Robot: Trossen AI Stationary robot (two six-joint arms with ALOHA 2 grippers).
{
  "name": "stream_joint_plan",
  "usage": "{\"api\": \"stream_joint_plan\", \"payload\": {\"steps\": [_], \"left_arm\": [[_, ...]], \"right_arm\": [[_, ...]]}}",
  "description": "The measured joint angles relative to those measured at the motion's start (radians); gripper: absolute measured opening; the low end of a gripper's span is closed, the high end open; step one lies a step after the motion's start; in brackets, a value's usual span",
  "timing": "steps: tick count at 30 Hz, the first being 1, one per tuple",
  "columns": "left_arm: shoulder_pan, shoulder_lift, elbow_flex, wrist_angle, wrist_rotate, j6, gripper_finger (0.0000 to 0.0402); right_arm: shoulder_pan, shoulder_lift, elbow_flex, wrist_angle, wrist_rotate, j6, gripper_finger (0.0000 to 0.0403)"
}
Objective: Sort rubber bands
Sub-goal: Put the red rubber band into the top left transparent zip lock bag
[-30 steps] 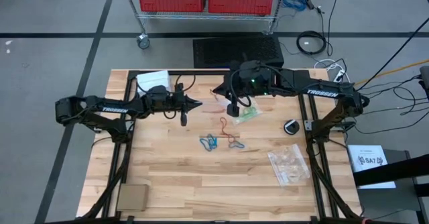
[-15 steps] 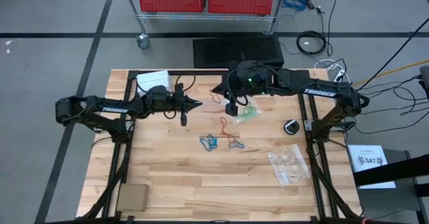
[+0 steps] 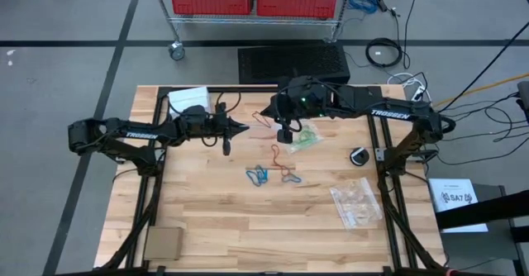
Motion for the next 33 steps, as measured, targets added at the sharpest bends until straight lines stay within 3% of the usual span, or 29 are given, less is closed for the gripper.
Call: {"api": "stream_joint_plan", "payload": {"steps": [33], "left_arm": [[0.000,0.000,0.000,-0.001,0.000,0.000,0.0002]], "right_arm": [[-0.004,0.020,0.000,-0.080,-0.048,-0.051,0.0000]]}}
